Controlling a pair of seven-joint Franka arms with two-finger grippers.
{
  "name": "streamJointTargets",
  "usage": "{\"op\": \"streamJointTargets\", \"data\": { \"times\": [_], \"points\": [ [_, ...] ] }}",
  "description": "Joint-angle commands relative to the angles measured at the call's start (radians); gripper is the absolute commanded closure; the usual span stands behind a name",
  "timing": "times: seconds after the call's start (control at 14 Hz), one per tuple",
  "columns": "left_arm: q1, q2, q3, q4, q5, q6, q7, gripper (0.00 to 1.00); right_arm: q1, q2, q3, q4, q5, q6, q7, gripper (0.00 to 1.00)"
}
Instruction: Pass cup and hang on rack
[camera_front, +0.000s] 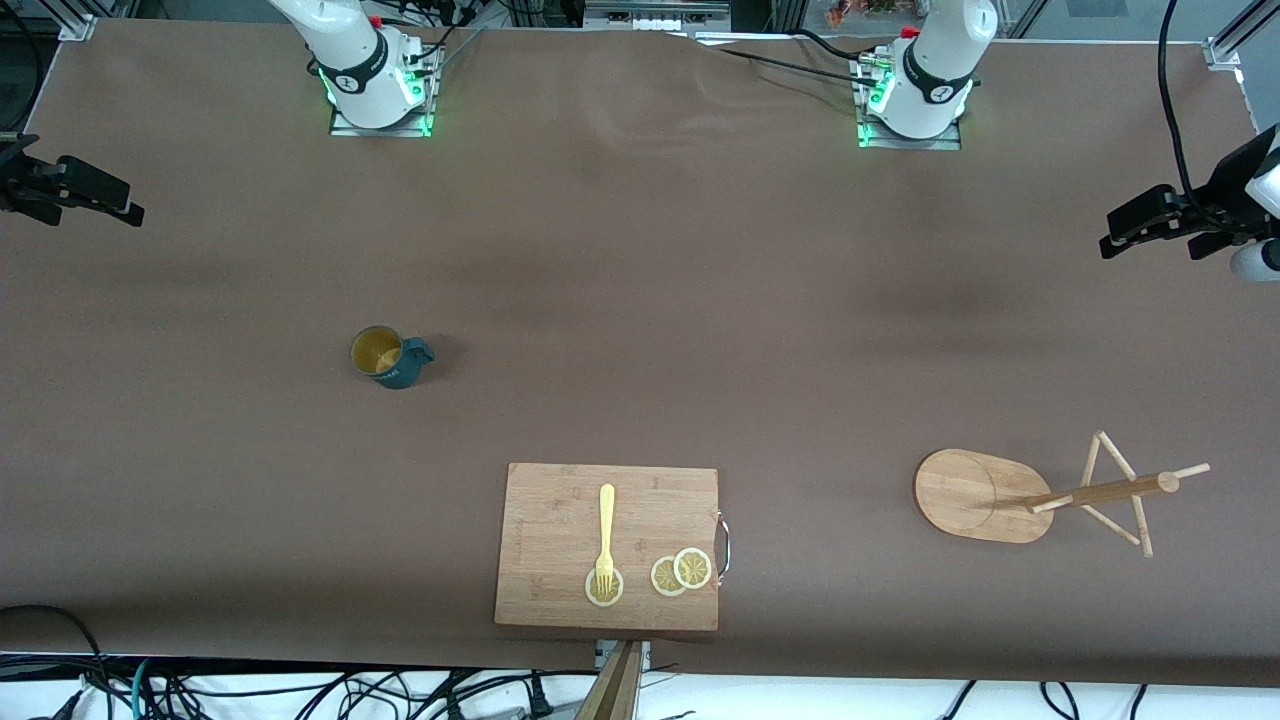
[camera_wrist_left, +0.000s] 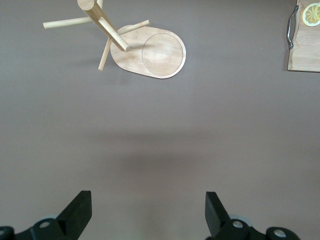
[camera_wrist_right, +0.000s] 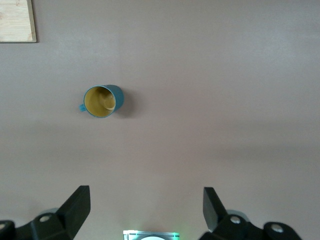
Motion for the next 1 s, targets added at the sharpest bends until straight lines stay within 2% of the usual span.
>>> {"op": "streamJointTargets", "data": {
  "times": [0.0, 0.93],
  "points": [
    [-0.004, 0.011, 0.005, 0.022, 0.021, -0.006, 0.018, 0.00, 0.009, -0.008, 0.026, -0.009, -0.018, 0.020, -0.001, 0.00],
    [-0.006, 0.011, 0.002, 0.024, 0.021, -0.006, 0.016, 0.00, 0.011, 0.007, 0.041, 0.011, -0.021, 0.007, 0.003, 0.01]
  ]
}}
